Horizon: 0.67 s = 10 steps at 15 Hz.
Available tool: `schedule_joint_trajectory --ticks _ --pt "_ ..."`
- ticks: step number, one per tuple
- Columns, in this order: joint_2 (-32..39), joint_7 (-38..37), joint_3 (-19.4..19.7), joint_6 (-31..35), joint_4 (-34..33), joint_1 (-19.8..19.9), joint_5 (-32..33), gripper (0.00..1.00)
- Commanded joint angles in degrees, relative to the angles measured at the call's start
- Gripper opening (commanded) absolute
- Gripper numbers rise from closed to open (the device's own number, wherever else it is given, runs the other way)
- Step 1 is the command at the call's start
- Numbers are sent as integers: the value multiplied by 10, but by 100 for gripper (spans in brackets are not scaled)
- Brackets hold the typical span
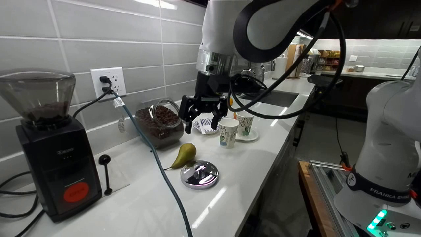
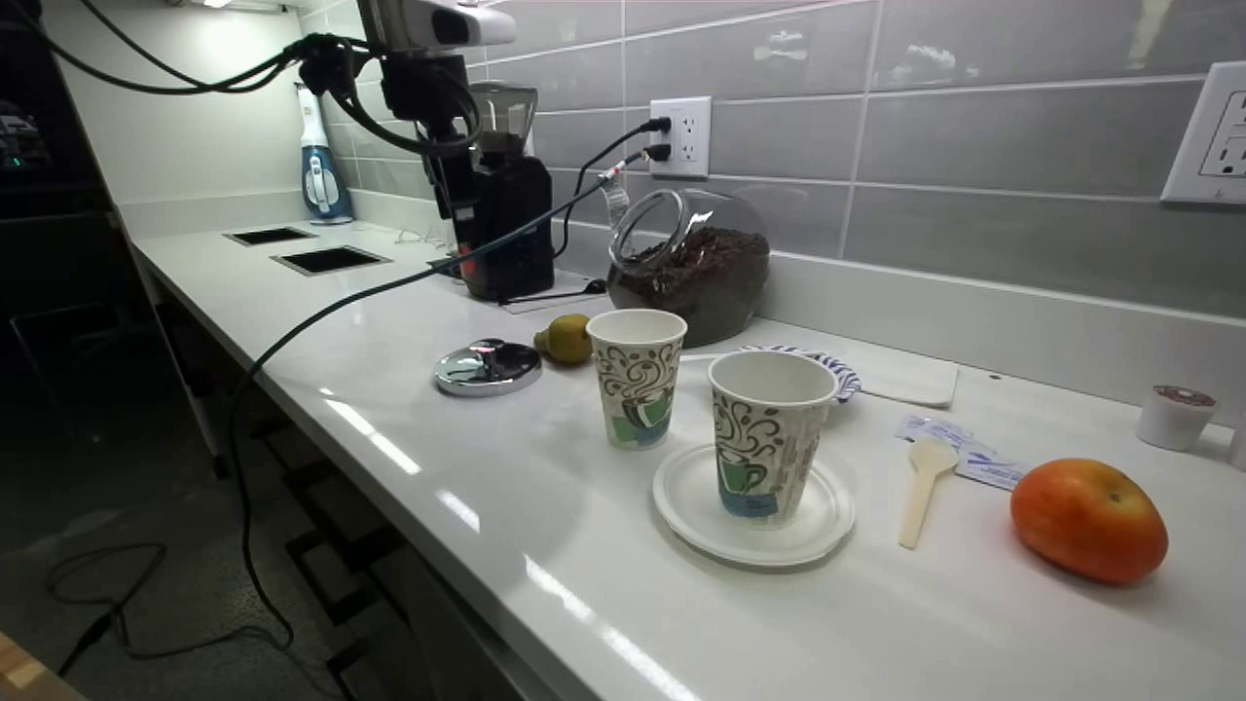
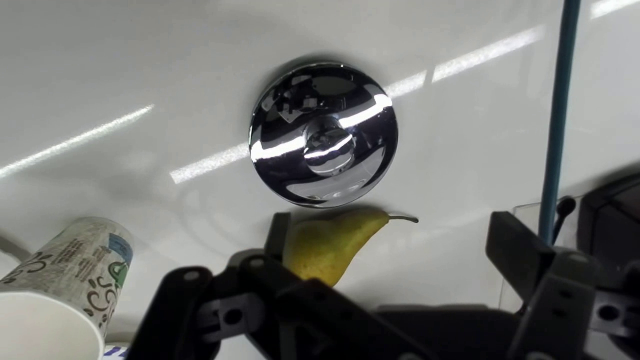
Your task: Lift and drop the spoon in the container
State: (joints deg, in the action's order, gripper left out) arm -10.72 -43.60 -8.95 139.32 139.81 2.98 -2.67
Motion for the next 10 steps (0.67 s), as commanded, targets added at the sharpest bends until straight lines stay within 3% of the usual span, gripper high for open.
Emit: schedule_joint_trajectory --ticks 1,4,10 --pt "-2 -1 11 -1 -1 -12 3 100" --pt "-3 5 14 8 -1 -15 -10 100" --pt "-3 -87 37 103 14 5 -37 100"
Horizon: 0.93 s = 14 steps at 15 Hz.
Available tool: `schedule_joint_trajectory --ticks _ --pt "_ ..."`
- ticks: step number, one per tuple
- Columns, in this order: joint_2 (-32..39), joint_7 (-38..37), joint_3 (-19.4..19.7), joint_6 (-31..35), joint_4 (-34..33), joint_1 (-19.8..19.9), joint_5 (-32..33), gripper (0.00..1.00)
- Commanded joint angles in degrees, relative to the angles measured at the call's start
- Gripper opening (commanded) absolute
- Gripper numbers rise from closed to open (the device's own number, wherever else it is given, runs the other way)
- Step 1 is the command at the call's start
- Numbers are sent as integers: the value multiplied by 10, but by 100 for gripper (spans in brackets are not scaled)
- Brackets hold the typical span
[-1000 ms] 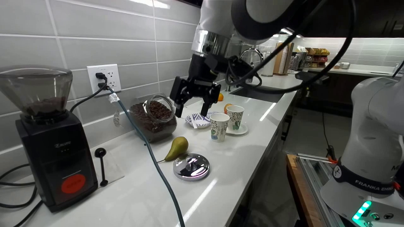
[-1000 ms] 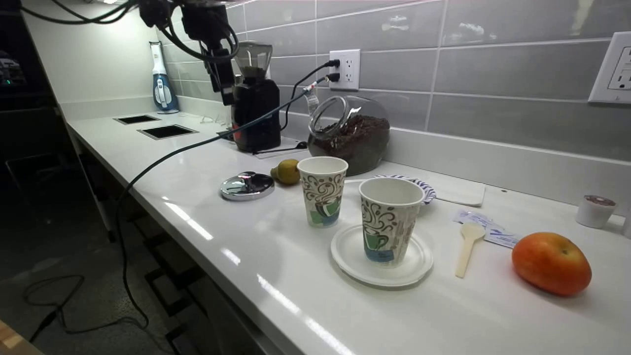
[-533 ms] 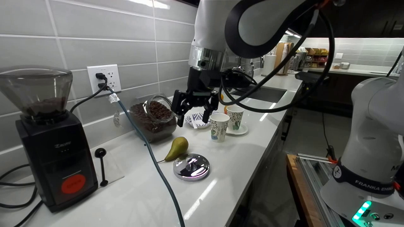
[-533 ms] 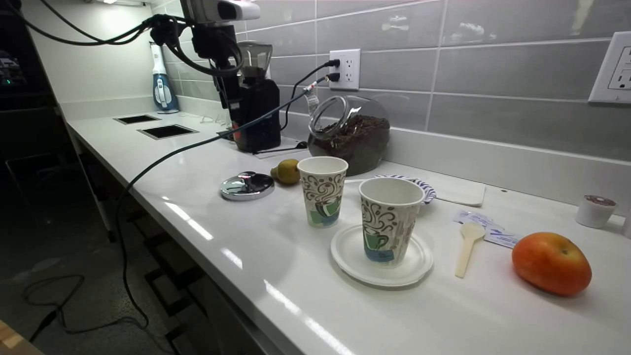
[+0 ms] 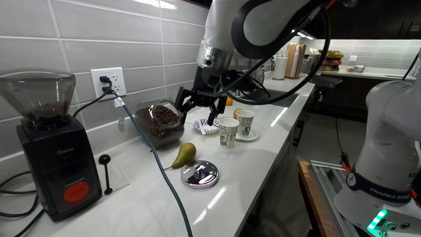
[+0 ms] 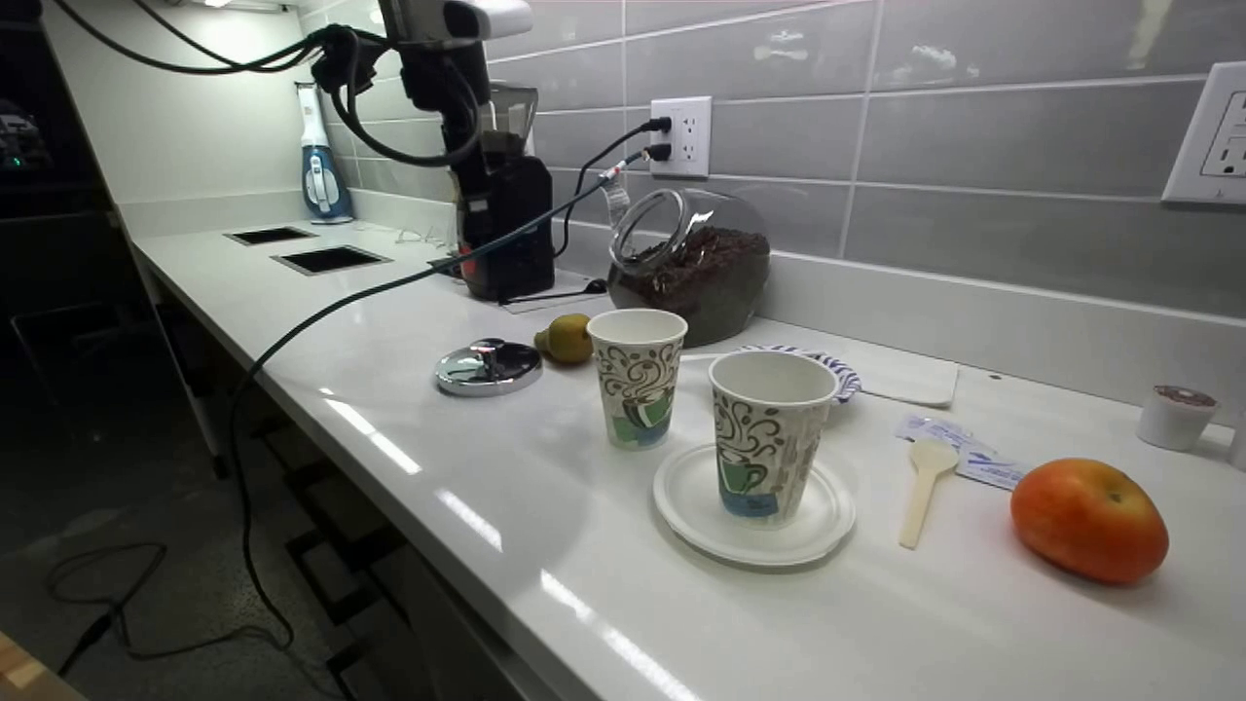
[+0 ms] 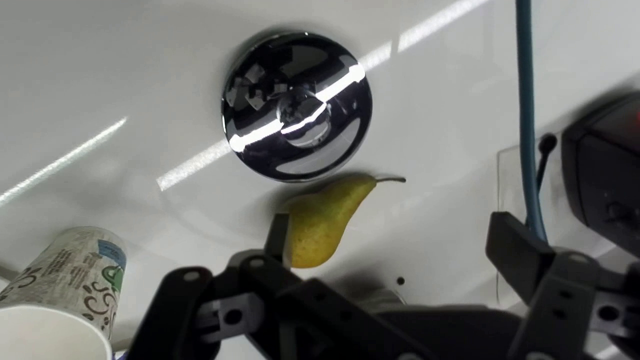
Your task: Lift and drop the spoon in the container
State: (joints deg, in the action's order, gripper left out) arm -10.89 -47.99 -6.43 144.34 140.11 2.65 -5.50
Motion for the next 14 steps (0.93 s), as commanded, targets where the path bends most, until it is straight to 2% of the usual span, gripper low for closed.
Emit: schedule_joint_trajectory --ticks 1,6,7,13,14 --pt "1 -61 17 72 12 14 -5 100" --pt "34 -153 30 174 7 40 -1 100" --pt "14 -112 35 133 9 29 0 100" --pt "19 -110 38 139 9 27 1 100" --pt "37 -112 40 161 -3 25 -13 100"
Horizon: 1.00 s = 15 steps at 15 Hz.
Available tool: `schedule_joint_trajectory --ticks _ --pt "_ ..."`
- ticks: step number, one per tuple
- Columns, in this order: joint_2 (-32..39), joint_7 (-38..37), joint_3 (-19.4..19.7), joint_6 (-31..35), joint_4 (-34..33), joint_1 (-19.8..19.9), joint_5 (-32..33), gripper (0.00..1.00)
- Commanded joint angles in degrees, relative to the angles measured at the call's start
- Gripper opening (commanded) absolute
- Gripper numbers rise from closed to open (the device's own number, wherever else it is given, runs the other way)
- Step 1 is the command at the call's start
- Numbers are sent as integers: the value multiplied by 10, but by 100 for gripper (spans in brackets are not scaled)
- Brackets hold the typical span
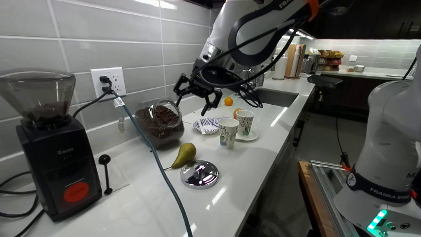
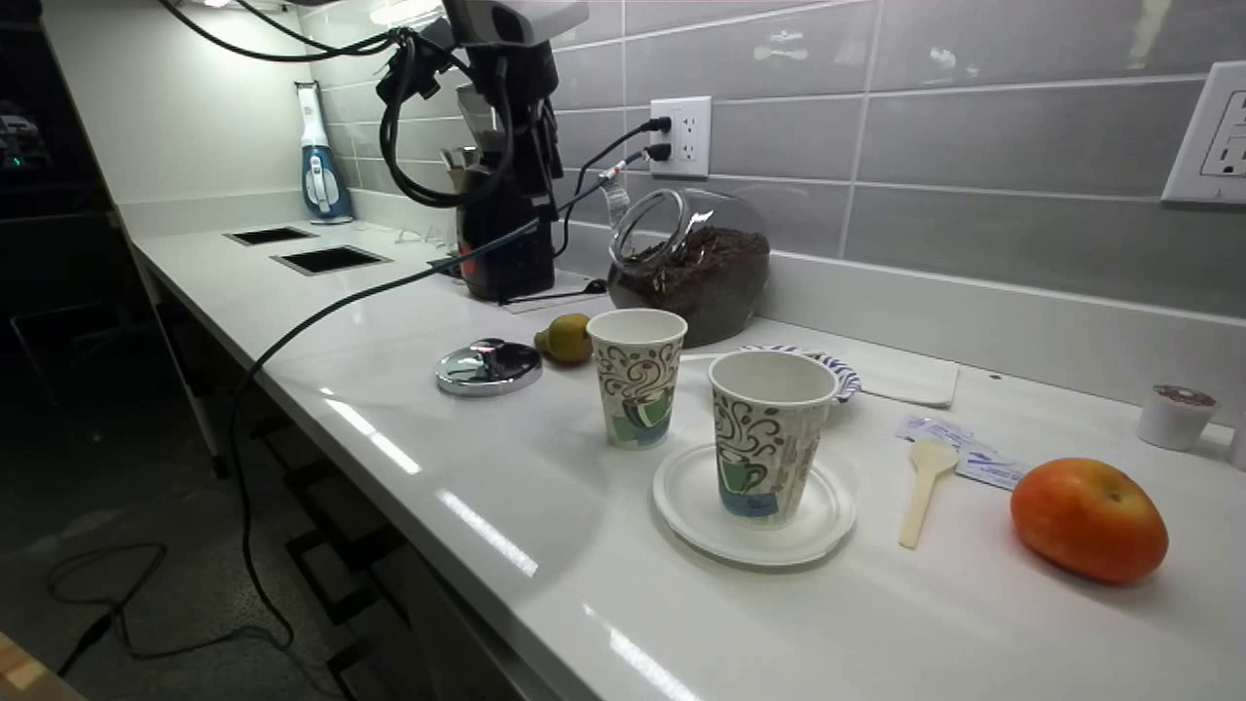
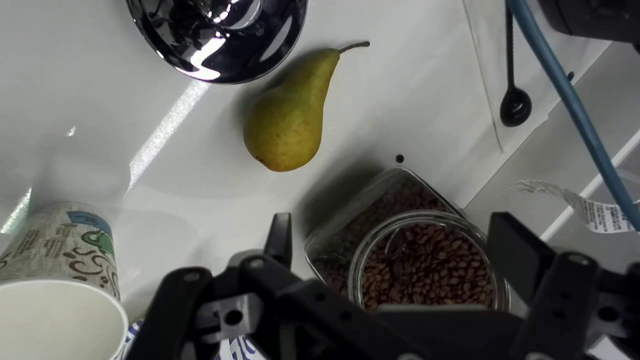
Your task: Lift and drop the spoon in the container
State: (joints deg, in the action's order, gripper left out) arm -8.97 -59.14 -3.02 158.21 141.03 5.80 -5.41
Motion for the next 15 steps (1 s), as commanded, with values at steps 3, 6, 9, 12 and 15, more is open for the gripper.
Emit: schedule_joint_trajectory --ticks 3,6,9,12,15 --pt "55 29 17 73 -40 -19 -64 100" --pt "85 53 23 99 -64 -26 -102 72" --pt "113 66 27 109 -83 -27 -121 64" --pt "142 76 32 112 -99 -26 -132 64" --pt "165 87 37 113 -113 -23 -139 60"
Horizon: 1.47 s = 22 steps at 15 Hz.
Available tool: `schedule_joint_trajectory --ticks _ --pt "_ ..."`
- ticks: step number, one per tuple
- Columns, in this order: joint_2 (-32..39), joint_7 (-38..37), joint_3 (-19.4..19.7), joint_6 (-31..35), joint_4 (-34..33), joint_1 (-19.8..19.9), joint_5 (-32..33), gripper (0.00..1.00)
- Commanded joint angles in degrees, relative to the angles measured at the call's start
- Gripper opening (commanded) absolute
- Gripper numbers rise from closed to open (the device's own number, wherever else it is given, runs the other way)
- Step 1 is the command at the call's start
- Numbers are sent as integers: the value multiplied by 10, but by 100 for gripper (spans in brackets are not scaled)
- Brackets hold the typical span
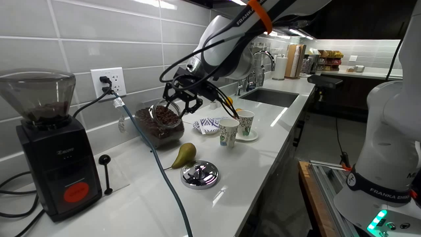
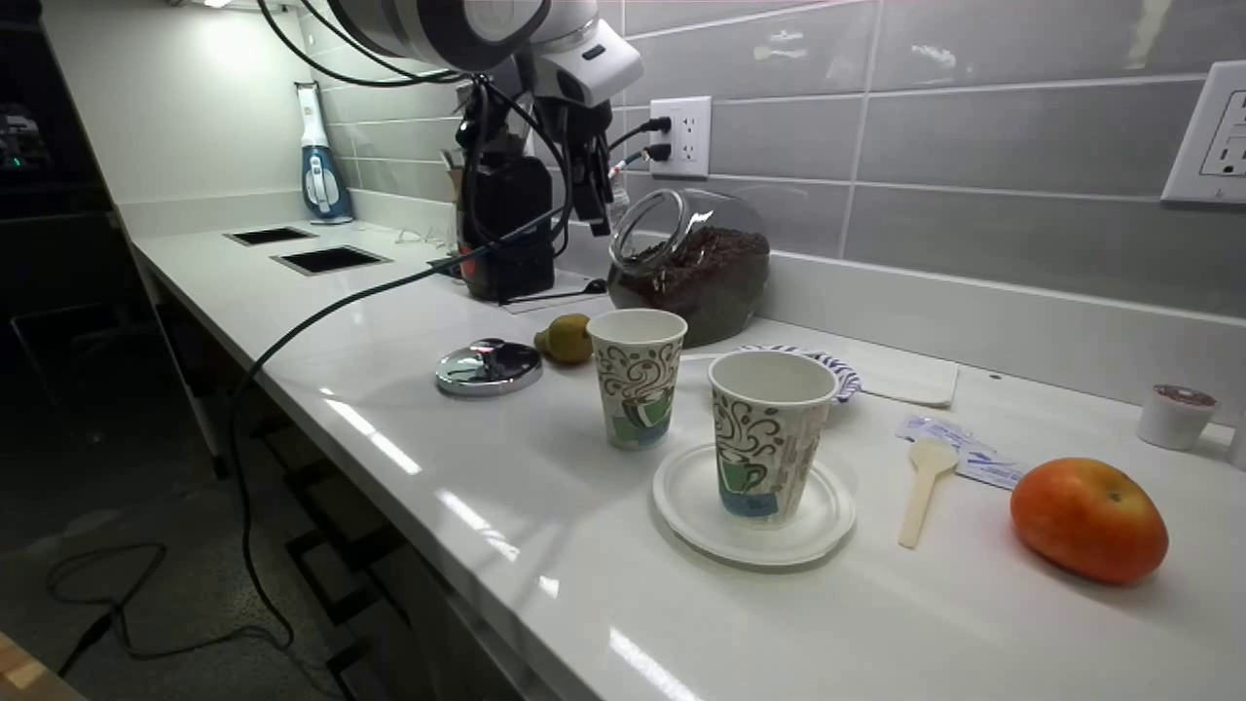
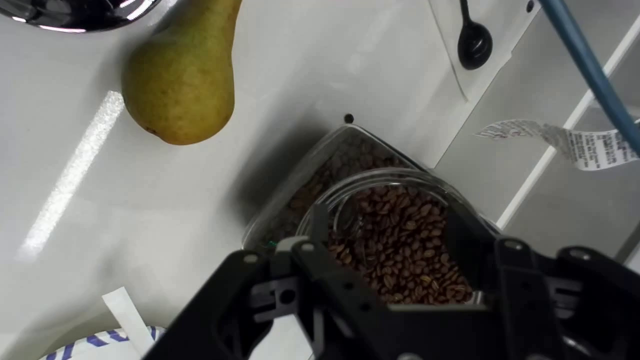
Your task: Lift and drop the spoon in the container
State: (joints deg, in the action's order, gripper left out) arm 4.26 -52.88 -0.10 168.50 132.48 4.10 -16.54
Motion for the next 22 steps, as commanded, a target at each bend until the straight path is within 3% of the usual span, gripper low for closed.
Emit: schedule_joint_trajectory --ticks 1,6,17,22 --pt "39 29 10 12 -32 -5 -31 57" --pt "73 57 12 37 -54 -5 -40 46" --pt "109 88 27 57 -71 -12 -30 52" --pt "121 102 10 59 -87 -9 -46 46"
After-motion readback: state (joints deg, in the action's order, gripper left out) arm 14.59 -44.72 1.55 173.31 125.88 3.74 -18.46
